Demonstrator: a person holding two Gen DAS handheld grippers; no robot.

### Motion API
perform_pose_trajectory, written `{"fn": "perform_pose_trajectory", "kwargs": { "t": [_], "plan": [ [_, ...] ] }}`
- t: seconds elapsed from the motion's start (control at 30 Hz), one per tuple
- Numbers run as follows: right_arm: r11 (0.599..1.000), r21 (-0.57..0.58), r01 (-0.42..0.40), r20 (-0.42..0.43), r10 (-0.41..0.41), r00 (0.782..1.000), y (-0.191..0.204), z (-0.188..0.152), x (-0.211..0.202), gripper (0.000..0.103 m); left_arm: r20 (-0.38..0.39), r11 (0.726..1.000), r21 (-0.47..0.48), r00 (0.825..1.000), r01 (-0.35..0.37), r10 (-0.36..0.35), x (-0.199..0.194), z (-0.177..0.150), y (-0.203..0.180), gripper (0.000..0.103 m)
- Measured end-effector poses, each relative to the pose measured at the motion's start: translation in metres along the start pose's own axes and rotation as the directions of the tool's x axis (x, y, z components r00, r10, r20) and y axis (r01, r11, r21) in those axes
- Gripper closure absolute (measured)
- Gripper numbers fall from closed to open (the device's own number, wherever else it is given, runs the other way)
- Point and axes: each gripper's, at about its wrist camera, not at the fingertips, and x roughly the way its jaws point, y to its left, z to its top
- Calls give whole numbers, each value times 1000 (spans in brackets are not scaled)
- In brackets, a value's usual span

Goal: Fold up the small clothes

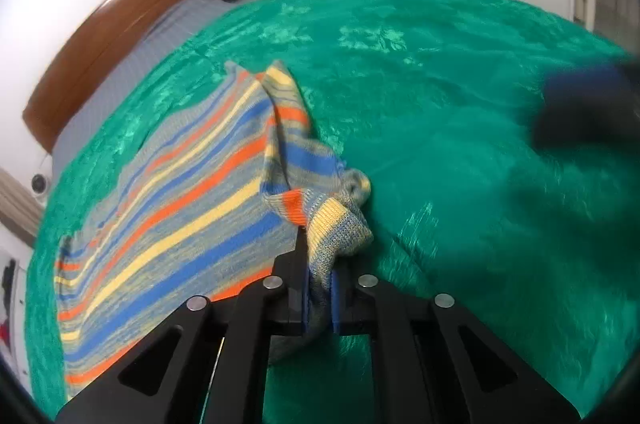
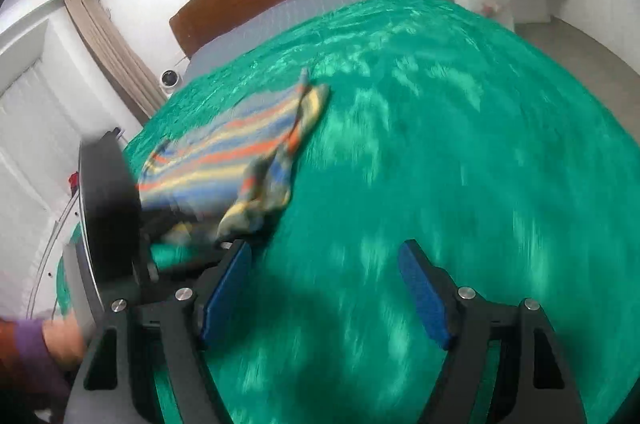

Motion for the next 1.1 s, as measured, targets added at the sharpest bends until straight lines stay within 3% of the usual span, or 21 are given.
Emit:
{"fn": "perform_pose_trajectory", "kwargs": {
  "t": [0.13, 0.2, 0.3, 0.33, 0.37, 0.4, 0.53, 0.67, 0.8, 0.93, 1.1],
  "plan": [
    [985, 86, -148, -118, 157, 981, -7, 73, 69, 28, 52, 997, -63, 998, 40, -37, -11, -9, 11, 98],
    [975, 148, -165, -187, 191, 963, -8, 100, 118, 30, 61, 995, -82, 997, 60, -55, -14, -9, 16, 98],
    [960, 223, -169, -212, 217, 953, -6, 123, 166, 38, 62, 991, -106, 995, 87, -80, -13, -9, 22, 98],
    [952, 243, -188, -206, 240, 949, -3, 127, 177, 51, 68, 989, -114, 994, 93, -85, -14, -10, 24, 98],
    [949, 250, -191, -212, 246, 946, 0, 130, 184, 81, 75, 988, -122, 993, 99, -90, -15, -10, 25, 98],
    [955, 249, -164, -221, 221, 950, 5, 133, 189, 93, 88, 985, -134, 992, 106, -95, -19, -11, 29, 99],
    [966, 189, -178, -160, 209, 965, 32, 144, 170, 93, 165, 960, -248, 982, 127, -88, -45, -21, 64, 99],
    [966, 100, -237, -141, 250, 958, 87, 156, 152, 93, 209, 903, -408, 977, 135, -51, -73, -44, 115, 99],
    [952, 28, -304, -174, 304, 937, 156, 161, 165, 93, 209, 815, -566, 978, 126, -6, -95, -84, 168, 99],
    [938, -59, -342, -238, 320, 917, 236, 150, 206, 93, 168, 729, -680, 985, 82, 46, -104, -128, 213, 99],
    [930, -87, -358, -308, 317, 897, 305, 124, 271, 93, 86, 625, -781, 994, 25, 68, -95, -175, 252, 99]
  ]
}}
